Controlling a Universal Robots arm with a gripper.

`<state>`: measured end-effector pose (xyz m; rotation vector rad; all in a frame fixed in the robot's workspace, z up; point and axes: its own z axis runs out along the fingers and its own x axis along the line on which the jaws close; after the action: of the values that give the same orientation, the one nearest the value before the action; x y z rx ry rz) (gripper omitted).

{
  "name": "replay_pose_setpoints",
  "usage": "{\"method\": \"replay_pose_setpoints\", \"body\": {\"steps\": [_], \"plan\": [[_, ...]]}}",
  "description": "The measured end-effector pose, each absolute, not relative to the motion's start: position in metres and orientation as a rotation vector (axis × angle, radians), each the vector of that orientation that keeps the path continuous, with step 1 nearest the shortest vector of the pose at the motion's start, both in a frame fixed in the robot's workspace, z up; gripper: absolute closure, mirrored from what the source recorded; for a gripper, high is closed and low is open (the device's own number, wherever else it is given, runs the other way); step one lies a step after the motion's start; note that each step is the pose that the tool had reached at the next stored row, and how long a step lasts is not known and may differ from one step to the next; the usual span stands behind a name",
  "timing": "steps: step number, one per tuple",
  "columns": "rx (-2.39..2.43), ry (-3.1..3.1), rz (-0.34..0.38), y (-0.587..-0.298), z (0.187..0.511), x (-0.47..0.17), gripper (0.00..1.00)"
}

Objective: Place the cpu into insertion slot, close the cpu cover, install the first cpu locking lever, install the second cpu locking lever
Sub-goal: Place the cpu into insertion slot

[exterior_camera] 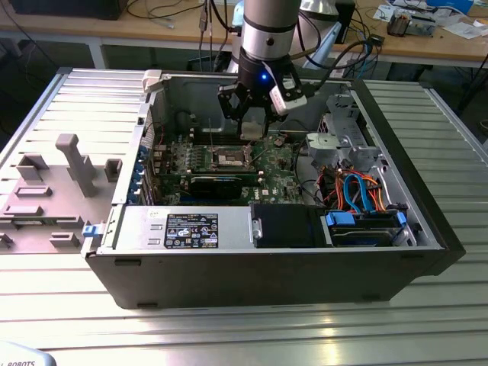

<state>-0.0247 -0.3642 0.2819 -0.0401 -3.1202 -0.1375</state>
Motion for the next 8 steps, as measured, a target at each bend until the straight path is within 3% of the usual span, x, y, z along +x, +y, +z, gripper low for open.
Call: {"method": "replay_pose_setpoints", "body": {"steps": [8], "plan": [[-0.040,-3.120,-0.137,-0.3643,0.2795,-0.0247,0.45]]}}
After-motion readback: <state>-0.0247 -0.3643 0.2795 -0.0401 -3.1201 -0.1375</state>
